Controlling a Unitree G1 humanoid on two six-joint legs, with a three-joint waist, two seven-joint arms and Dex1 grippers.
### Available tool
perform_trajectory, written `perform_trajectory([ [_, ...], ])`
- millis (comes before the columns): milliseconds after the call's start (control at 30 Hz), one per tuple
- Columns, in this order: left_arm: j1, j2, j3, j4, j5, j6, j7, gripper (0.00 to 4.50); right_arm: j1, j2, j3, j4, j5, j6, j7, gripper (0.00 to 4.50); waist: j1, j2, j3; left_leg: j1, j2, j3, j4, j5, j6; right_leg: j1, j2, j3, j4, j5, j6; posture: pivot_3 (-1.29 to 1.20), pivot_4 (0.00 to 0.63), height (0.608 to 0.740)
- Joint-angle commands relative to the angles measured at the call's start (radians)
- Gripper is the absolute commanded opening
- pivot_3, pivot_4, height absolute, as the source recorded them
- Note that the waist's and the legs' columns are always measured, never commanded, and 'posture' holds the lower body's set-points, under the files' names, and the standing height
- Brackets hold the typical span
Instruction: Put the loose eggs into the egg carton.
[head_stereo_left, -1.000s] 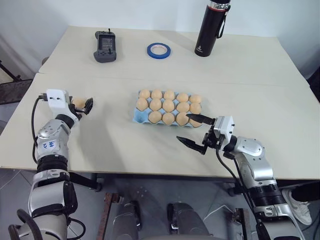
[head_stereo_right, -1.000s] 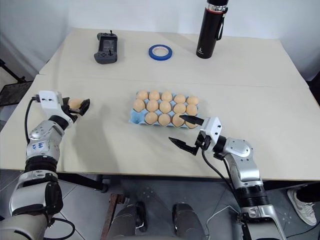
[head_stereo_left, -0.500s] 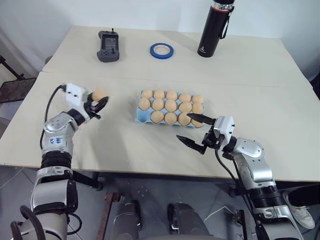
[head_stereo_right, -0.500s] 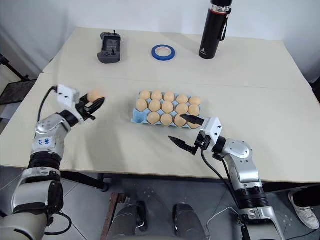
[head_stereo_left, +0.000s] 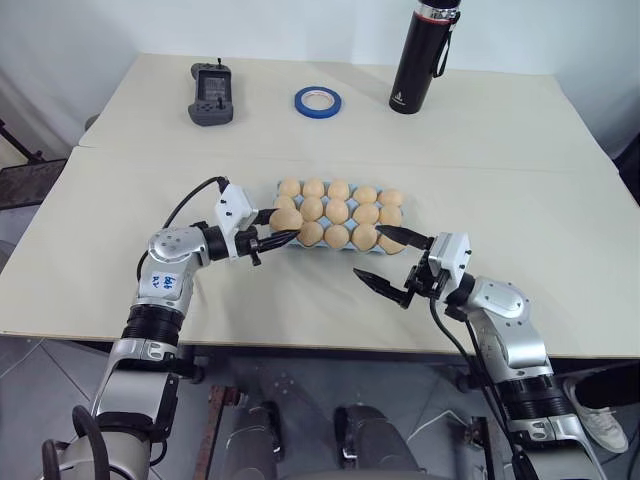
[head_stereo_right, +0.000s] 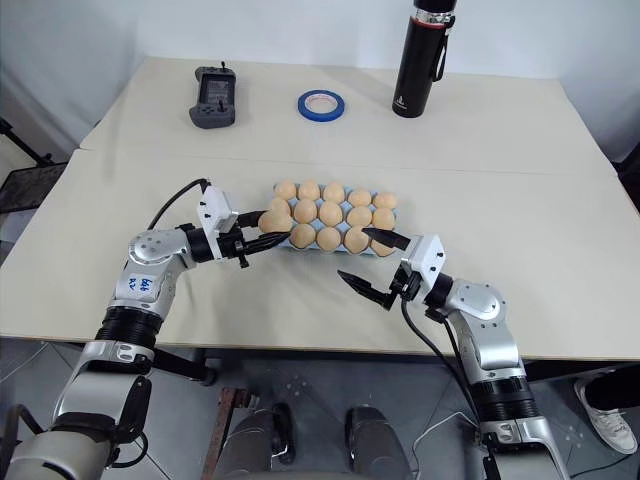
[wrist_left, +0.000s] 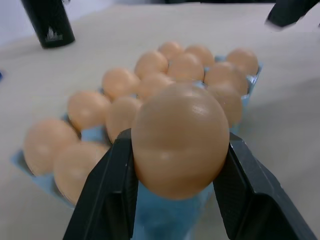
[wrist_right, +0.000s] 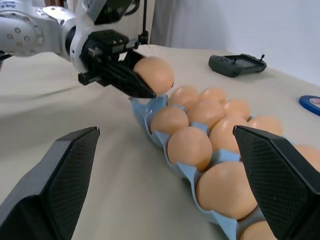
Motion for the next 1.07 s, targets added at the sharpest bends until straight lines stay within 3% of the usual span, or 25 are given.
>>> perform_trajectory([
  [33, -0.031, 0.001, 0.016, 0.009, 0.001, -0.014, 0.004, 2.65, 0.023, -0.003, -0.021, -0.069, 0.01, -0.008, -0.021, 4.5, 0.001, 0.0, 0.0, 0.0, 0.0, 0.0, 0.0, 0.0, 0.0, 0.0, 0.0, 0.0, 0.0, 0.0, 0.0, 0.0, 0.15, 0.74],
  [233, -0.022, 0.015, 0.031, 0.017, 0.003, -0.052, 0.017, 4.48, 0.025, -0.006, -0.019, -0.073, 0.011, -0.003, -0.026, 4.5, 0.001, 0.0, 0.0, 0.0, 0.0, 0.0, 0.0, -0.001, 0.001, 0.0, 0.0, -0.001, 0.0, 0.0, 0.0, 0.0, 0.15, 0.74],
  [467, 0.085, 0.131, 0.132, -0.072, -0.043, -0.076, 0.0, 4.48, 0.021, -0.017, -0.023, -0.059, 0.011, -0.003, -0.016, 4.5, -0.006, 0.0, 0.0, 0.0, 0.001, 0.0, -0.001, -0.001, 0.001, 0.0, 0.0, 0.0, 0.0, 0.0, 0.0, 0.0, 0.15, 0.74],
  [667, 0.347, 0.246, 0.228, -0.305, -0.094, 0.041, 0.006, 4.48, 0.018, -0.061, -0.05, -0.015, 0.013, -0.001, 0.002, 4.5, -0.005, 0.0, 0.0, 0.0, 0.001, 0.0, -0.001, -0.002, 0.002, 0.0, 0.0, -0.001, -0.001, 0.0, -0.001, 0.0, 0.15, 0.74],
  [867, 0.487, 0.234, 0.282, -0.466, -0.117, 0.095, 0.08, 4.48, -0.004, -0.09, -0.068, 0.042, 0.018, -0.003, 0.033, 4.5, 0.002, 0.001, 0.0, 0.0, 0.0, -0.004, -0.001, -0.003, 0.003, 0.002, -0.004, -0.004, -0.001, -0.001, -0.002, 0.0, 0.15, 0.74],
  [1067, 0.52, 0.184, 0.271, -0.539, -0.119, 0.113, 0.152, 4.48, -0.01, -0.099, -0.109, 0.089, 0.024, -0.011, 0.014, 4.5, -0.002, 0.001, 0.0, 0.0, 0.0, -0.003, -0.004, -0.003, 0.003, 0.002, -0.004, -0.003, -0.002, -0.001, -0.003, 0.0, 0.15, 0.74],
])
